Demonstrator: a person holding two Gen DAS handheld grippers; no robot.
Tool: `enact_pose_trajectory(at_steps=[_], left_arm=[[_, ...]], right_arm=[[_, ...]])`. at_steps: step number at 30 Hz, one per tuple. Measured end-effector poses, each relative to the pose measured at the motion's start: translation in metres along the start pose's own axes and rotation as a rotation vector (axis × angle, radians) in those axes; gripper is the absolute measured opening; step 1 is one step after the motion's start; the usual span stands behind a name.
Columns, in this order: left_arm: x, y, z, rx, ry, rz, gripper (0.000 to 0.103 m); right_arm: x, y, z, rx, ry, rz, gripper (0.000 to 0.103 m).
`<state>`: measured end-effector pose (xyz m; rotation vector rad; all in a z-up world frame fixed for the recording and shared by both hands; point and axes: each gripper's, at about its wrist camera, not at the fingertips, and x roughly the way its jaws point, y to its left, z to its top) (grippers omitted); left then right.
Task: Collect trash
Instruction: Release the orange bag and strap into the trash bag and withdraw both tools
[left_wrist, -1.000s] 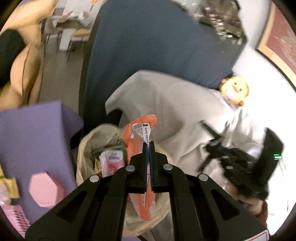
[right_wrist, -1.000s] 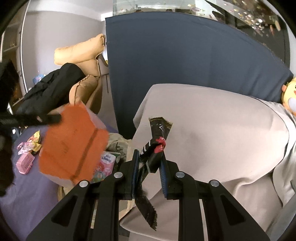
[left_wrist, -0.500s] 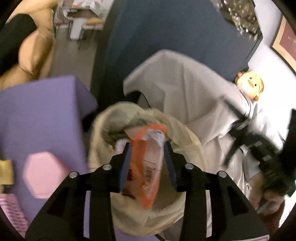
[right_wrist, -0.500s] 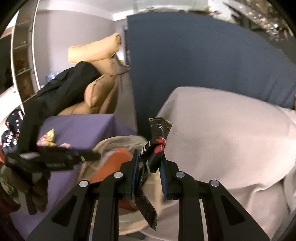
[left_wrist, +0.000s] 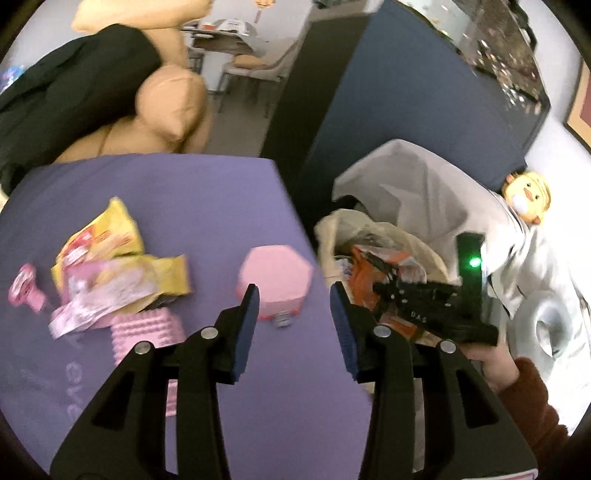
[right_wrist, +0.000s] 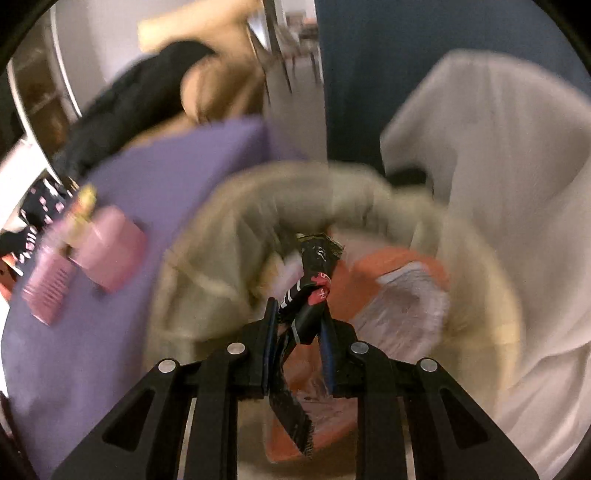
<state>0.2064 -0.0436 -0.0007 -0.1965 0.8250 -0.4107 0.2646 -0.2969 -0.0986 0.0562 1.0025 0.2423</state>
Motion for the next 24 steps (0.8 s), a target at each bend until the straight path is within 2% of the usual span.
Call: enact_pose_trajectory(at_steps=[3, 4, 5, 7, 11, 15, 18, 21, 24], left_arm=[[-0.006, 0.014, -0.007, -0.034, -0.013, -0.008, 0.039], [-0.007, 0.017, -0.008, -0.043, -0.018, -0.013, 0.042], [-0.008, 0.021, -0.010, -0.052, -0.025, -0.019, 0.043], [-0.011, 0.028, -0.011, -0.064, -0.032, -0.028, 0.044], [-0.017, 0.042, -0.016, -0.086, -0.044, -0.036, 0.045], [-0.025, 0.062, -0.019, -0.122, -0.061, -0.031, 0.045], [-0.033, 0.078, -0.021, -0.142, -0.078, -0.012, 0.045], [-0.046, 0.096, -0.025, -0.152, -0.104, 0.033, 0.045], [-0.059, 0.121, -0.030, -0.175, -0.119, 0.087, 0.045]], right_arm=[[0.005, -0.001, 0.001, 0.023, 0.031, 0.002, 0.021], [0.003, -0.001, 0.000, 0.022, 0.031, -0.001, 0.027], [-0.001, 0.002, 0.004, 0.009, 0.021, -0.011, 0.044], [-0.010, 0.009, 0.005, -0.033, -0.003, -0.019, 0.057], [-0.032, 0.023, -0.001, -0.121, -0.014, -0.087, 0.062], [-0.061, 0.029, -0.005, -0.122, -0.068, -0.122, 0.062], [-0.078, 0.036, -0.005, -0.105, -0.115, -0.109, 0.062], [-0.095, 0.058, 0.000, -0.139, -0.163, -0.069, 0.062], [-0.097, 0.080, 0.004, -0.173, -0.157, -0.018, 0.062]])
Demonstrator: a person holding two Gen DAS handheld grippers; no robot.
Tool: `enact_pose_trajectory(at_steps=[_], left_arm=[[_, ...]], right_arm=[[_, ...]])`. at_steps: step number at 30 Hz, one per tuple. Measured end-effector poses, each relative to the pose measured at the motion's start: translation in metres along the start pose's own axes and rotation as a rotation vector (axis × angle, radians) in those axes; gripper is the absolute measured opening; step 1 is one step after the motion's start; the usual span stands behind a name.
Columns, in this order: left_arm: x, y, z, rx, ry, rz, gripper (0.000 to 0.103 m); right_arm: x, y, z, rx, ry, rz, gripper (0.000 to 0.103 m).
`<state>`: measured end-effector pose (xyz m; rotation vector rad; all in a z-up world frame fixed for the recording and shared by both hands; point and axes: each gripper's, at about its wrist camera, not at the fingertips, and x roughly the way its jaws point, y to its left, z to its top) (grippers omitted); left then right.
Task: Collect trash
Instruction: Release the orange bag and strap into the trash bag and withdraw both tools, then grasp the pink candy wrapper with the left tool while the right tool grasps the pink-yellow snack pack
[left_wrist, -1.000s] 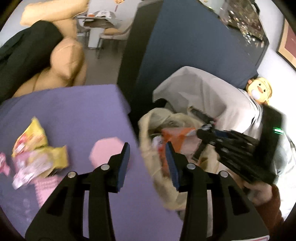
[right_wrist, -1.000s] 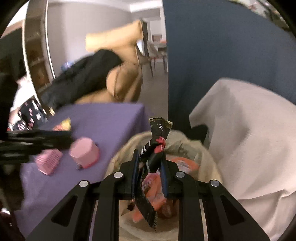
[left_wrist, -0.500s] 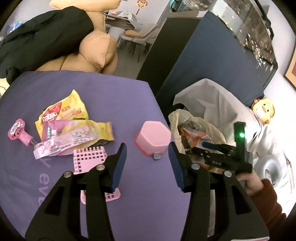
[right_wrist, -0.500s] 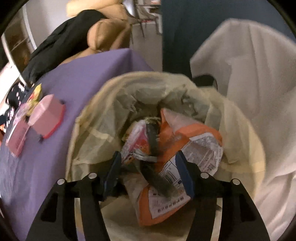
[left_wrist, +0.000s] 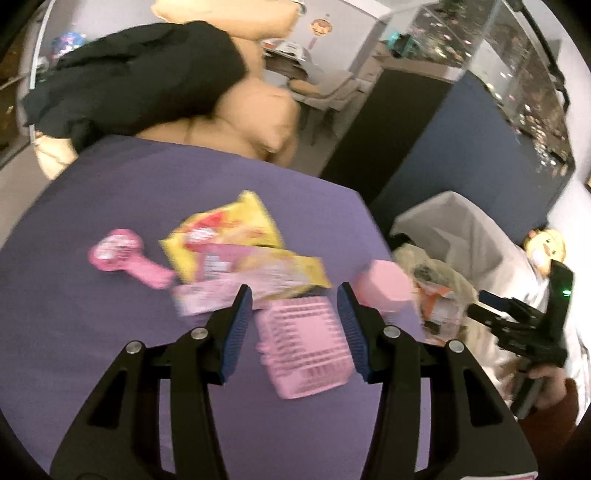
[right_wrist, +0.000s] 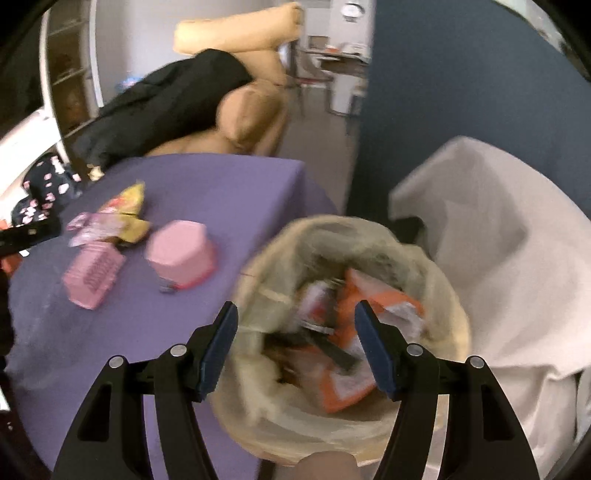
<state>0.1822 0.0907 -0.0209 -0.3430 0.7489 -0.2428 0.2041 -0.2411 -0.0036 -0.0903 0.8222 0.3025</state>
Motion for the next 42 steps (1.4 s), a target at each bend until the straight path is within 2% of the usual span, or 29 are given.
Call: enact_pose_trajectory(at_steps=[4, 9, 17, 19, 21, 23, 27, 30, 32, 36, 39, 42], left_arm=[[-0.015, 0.042, 0.001, -0.065, -0.023, 0.075, 0.046], [-0.022, 0.081, 0.002, -0.087, -0.019, 0.155, 0.046], [-0.011, 0.105, 0.000, -0.046, 0.029, 0.097, 0.046], [-0.010, 0.105, 0.000, -0.035, 0.029, 0.082, 0.046], [-0.007, 0.104, 0.001, -0.022, 0.028, 0.066, 0.047], [0.000, 0.100, 0.004, 0.002, 0.042, 0.048, 0.047], [0.013, 0.108, 0.009, -0.035, 0.087, 0.050, 0.047], [0.014, 0.118, 0.014, -0.091, 0.076, 0.050, 0.047], [0.013, 0.124, 0.018, -0.113, 0.060, 0.049, 0.047], [0.010, 0.124, 0.018, -0.084, 0.054, 0.043, 0.047], [0.006, 0.120, 0.014, -0.049, 0.053, 0.044, 0.047], [0.004, 0.116, 0.011, -0.027, 0.053, 0.024, 0.047]], right_arm=[[0.001, 0.032, 0.013, -0.033, -0.027, 0.053, 0.062], [0.008, 0.060, 0.028, -0.019, -0.034, 0.116, 0.062], [0.024, 0.101, 0.041, -0.064, -0.026, 0.134, 0.061], [0.029, 0.111, 0.045, -0.078, -0.021, 0.083, 0.061], [0.039, 0.123, 0.050, -0.102, 0.001, -0.002, 0.061], [0.048, 0.132, 0.055, -0.117, 0.015, -0.016, 0.061], [0.059, 0.143, 0.064, -0.108, -0.018, 0.040, 0.061], [0.068, 0.148, 0.068, -0.110, -0.028, 0.049, 0.061], [0.080, 0.154, 0.071, -0.127, 0.001, 0.089, 0.061], [0.101, 0.162, 0.077, -0.127, 0.056, 0.156, 0.061], [0.110, 0.174, 0.083, -0.151, 0.071, 0.236, 0.061], [0.112, 0.189, 0.090, -0.193, 0.062, 0.235, 0.061]])
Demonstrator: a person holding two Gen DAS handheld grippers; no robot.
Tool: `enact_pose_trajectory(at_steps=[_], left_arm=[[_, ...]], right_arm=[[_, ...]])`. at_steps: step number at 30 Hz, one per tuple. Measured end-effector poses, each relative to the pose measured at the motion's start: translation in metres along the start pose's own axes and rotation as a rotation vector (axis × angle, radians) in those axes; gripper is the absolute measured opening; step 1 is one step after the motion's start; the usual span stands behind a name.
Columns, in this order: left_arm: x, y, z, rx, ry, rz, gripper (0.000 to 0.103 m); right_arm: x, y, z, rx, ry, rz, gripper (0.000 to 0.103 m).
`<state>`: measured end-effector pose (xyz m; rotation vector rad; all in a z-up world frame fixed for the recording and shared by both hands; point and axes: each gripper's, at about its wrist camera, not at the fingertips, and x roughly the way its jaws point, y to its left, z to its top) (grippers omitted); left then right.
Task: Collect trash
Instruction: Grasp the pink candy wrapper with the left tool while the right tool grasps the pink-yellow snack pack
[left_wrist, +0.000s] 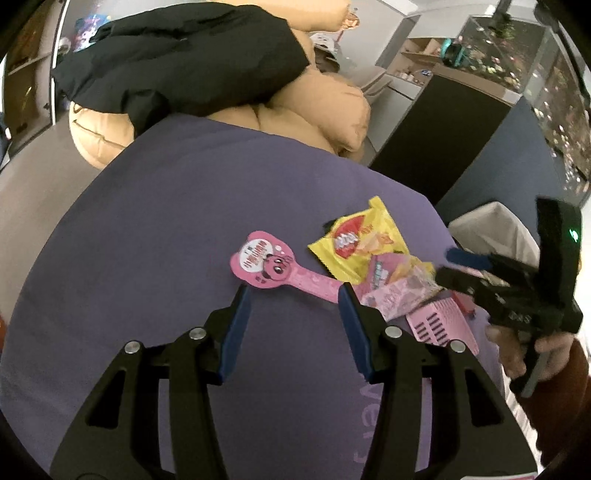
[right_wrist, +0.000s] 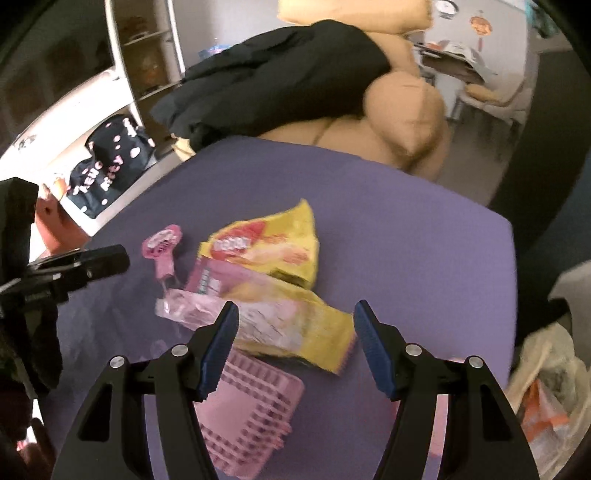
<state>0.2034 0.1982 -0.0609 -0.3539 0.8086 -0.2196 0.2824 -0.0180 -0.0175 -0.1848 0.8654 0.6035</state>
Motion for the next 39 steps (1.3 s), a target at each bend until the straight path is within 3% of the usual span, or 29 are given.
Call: enact_pose_trajectory(at_steps=[3, 6, 10, 14, 19, 23, 25, 28, 32, 34, 39], left_arm=[[0.002, -0.013, 0.001, 0.058, 0.018, -0.071, 0.047], [0.000, -0.024, 0.004, 0.097, 0.009, -0.080, 0.047], [-0.007, -0.019, 0.008, 0.041, -0.020, -0.076, 0.047], [-0.009, -0.010, 0.001, 0.028, -0.001, -0.070, 0.047], [0.001, -0.015, -0.005, 0.033, 0.034, -0.111, 0.047], [0.014, -0.045, -0.001, 0.144, 0.048, -0.169, 0.047], [0.024, -0.067, 0.004, 0.258, 0.061, -0.187, 0.047], [0.046, -0.086, 0.008, 0.382, 0.113, -0.171, 0.047], [0.070, -0.084, 0.007, 0.367, 0.194, -0.133, 0.046], [0.070, -0.080, 0.006, 0.325, 0.198, -0.153, 0.022], [0.041, -0.070, 0.006, 0.219, 0.141, -0.176, 0.010]], right_arm=[[0.004, 0.004, 0.014, -0.017, -0.020, -0.015, 0.061], [0.016, -0.003, 0.033, 0.027, -0.011, 0.027, 0.061], [0.047, -0.011, 0.050, 0.054, 0.052, 0.053, 0.046], [0.067, -0.015, 0.052, 0.056, 0.095, 0.029, 0.037], [0.049, -0.023, 0.034, 0.109, 0.077, 0.061, 0.037], [0.022, -0.028, 0.016, 0.109, 0.050, 0.005, 0.037], [0.011, -0.033, 0.012, 0.107, 0.041, -0.027, 0.037], [-0.005, -0.044, 0.010, 0.129, 0.021, -0.034, 0.037], [-0.018, -0.051, 0.009, 0.136, -0.008, -0.005, 0.037], [-0.020, -0.051, 0.008, 0.122, -0.016, 0.023, 0.037], [-0.015, -0.041, 0.008, 0.076, -0.011, 0.075, 0.037]])
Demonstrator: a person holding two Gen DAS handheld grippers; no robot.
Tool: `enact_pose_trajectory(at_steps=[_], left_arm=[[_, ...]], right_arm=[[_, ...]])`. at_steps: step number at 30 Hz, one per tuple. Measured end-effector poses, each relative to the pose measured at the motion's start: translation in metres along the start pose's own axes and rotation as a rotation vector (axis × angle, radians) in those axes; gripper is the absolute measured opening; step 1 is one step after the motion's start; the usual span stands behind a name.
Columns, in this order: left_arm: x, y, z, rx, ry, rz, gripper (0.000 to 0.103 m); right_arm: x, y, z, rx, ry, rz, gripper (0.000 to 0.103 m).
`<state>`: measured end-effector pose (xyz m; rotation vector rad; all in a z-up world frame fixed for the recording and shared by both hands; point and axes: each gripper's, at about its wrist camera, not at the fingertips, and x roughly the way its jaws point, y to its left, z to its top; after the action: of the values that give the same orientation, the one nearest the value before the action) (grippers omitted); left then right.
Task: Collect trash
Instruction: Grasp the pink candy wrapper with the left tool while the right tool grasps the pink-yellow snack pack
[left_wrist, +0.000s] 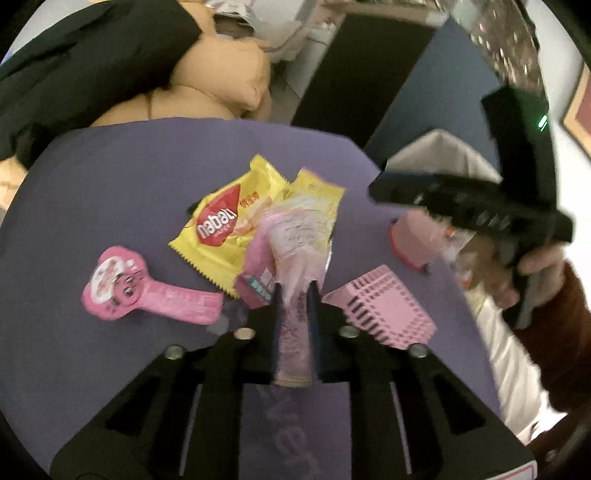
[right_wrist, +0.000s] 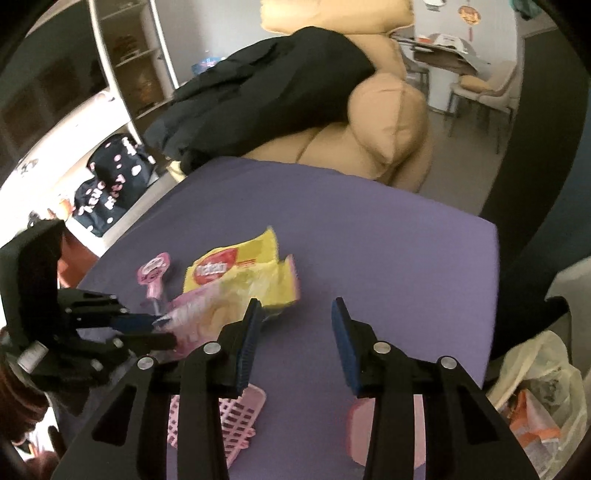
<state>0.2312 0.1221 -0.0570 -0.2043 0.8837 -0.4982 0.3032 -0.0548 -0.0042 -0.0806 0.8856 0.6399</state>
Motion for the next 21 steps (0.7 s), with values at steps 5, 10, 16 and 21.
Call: enact_pose_trajectory(at_steps=[5, 10, 16, 21], left_arm=[[-0.024, -0.001, -0.011, -0.019, -0.015, 0.121, 0.010], [-0.032, 0.012, -0.019, -0.045, -0.010, 0.183, 0.010], [-0.043, 0.023, -0.032, -0.105, -0.042, 0.161, 0.010], [-0.052, 0.034, -0.043, -0.167, -0.071, 0.153, 0.010]], right_arm=[[0.010, 0.017, 0.004, -0.036, 0.010, 0.025, 0.037], [0.019, 0.020, 0.004, 0.029, 0.028, 0.006, 0.037], [0.025, 0.011, -0.004, 0.226, 0.050, 0.048, 0.037], [0.039, 0.020, -0.006, 0.231, 0.074, 0.013, 0.037]])
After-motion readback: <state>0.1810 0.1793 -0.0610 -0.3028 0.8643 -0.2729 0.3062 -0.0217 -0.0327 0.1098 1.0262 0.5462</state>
